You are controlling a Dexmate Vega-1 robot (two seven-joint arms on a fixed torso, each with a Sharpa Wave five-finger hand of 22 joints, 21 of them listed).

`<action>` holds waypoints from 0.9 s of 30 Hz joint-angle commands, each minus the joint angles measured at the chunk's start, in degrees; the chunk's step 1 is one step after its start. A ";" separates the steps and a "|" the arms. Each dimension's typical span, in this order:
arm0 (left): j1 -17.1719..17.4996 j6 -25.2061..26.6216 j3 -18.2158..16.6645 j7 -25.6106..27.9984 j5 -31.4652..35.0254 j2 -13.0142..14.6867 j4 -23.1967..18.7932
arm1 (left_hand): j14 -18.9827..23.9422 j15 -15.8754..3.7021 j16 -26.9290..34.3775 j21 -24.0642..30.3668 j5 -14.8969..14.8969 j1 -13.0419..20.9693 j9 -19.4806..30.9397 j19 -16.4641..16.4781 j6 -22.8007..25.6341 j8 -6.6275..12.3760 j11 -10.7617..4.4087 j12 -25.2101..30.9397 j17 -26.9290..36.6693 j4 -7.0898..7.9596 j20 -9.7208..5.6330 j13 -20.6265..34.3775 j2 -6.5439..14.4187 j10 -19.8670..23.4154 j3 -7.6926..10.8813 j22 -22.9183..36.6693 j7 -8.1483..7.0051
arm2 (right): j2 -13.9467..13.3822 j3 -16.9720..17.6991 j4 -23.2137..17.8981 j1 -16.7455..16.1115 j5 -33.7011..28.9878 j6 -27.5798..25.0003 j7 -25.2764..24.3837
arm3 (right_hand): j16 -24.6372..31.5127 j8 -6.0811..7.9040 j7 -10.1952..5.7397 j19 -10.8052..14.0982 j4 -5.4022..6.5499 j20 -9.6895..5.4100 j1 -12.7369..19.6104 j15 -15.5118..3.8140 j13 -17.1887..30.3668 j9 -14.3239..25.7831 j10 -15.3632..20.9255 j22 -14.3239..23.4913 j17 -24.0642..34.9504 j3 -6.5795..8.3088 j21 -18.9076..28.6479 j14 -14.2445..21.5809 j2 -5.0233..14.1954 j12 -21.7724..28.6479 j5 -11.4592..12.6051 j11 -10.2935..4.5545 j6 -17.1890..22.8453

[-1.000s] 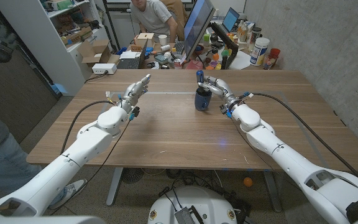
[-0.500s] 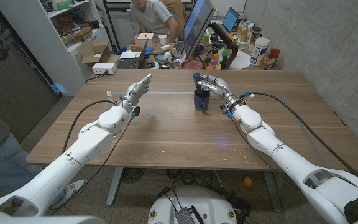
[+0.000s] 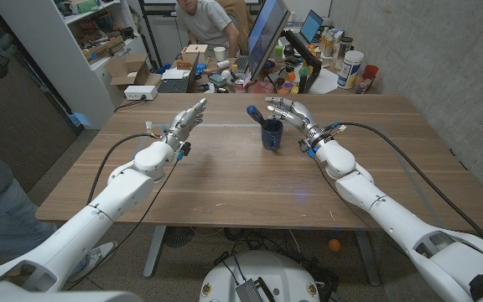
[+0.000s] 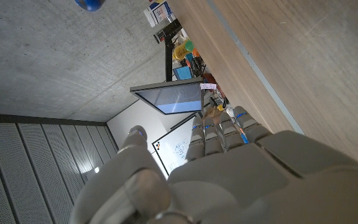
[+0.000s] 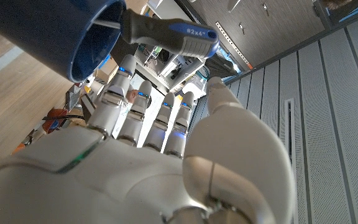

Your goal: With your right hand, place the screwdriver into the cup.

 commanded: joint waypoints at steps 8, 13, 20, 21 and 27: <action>-0.10 -0.92 -0.07 -0.90 -0.13 0.08 0.74 | 0.47 0.31 -0.04 -0.09 -0.36 -0.08 0.21 0.25 0.65 0.23 0.00 -0.01 0.18 -0.38 0.17 0.23 0.60 0.39 0.18 0.34 -0.04 | -0.46 1.16 -2.94 -0.52 -0.81 0.95 -3.29 | 0.17 -0.43 0.46 -3.60 0.73 -1.77 -2.05 -1.22 0.13 0.34 -0.81 0.13 -0.15 0.36 -0.91 -2.12 0.62 0.45 0.51 0.96 -0.54; 0.25 -1.17 -0.22 -0.98 -0.21 0.20 0.67 | 0.51 0.32 -0.04 -0.14 -0.37 -0.10 0.21 0.26 0.66 0.20 0.11 0.01 0.18 -0.41 0.16 0.23 0.63 0.47 0.19 0.34 -0.05 | -0.84 2.02 -4.08 -1.04 -1.97 1.23 -5.88 | 0.67 -0.40 1.81 -3.82 0.71 -5.15 -2.80 -2.97 0.01 0.36 0.72 -0.02 -0.42 0.71 -0.38 -2.00 0.90 1.16 0.68 2.98 0.09; 1.35 -1.75 -0.61 -0.16 -0.26 0.08 0.07 | 0.72 0.27 0.02 -0.19 -0.37 -0.10 0.22 0.37 0.86 0.24 0.01 0.08 0.17 -0.47 0.16 0.24 0.69 0.70 0.22 0.34 0.07 | -2.21 3.44 -6.58 -2.62 -4.28 0.58 -10.24 | 0.99 -0.46 3.38 -3.34 0.66 -6.33 -3.19 -3.72 -0.14 0.34 1.84 -0.16 -0.72 1.21 -0.03 -1.59 1.49 1.52 0.68 5.51 0.57; 1.60 -2.10 -0.65 0.26 0.03 -0.01 -0.09 | 0.87 0.23 0.07 -0.18 -0.37 -0.10 0.22 0.42 1.00 0.28 0.04 0.11 0.17 -0.49 0.11 0.24 0.71 0.79 0.23 0.34 0.06 | -2.54 3.61 -6.77 -2.78 -4.69 0.64 -10.69 | 1.03 -0.49 3.46 -3.32 0.69 -6.35 -3.29 -3.78 -0.16 0.34 2.21 -0.17 -0.74 1.24 -0.01 -1.52 1.56 1.66 0.66 5.71 0.58; 3.22 -3.43 -0.86 3.48 2.58 -0.39 -2.25 | 1.15 0.04 0.14 -0.07 -0.36 -0.05 0.22 0.93 1.19 0.30 -0.33 0.20 0.16 -0.58 -0.05 0.24 0.80 1.10 0.29 0.35 0.15 | -4.25 4.50 -6.97 -3.35 -5.39 1.23 -11.84 | 1.35 -1.09 6.50 -2.54 1.06 -6.84 -4.64 -4.12 -0.57 0.16 4.02 -0.25 -1.14 1.41 0.32 -0.77 2.06 2.08 0.44 7.89 0.32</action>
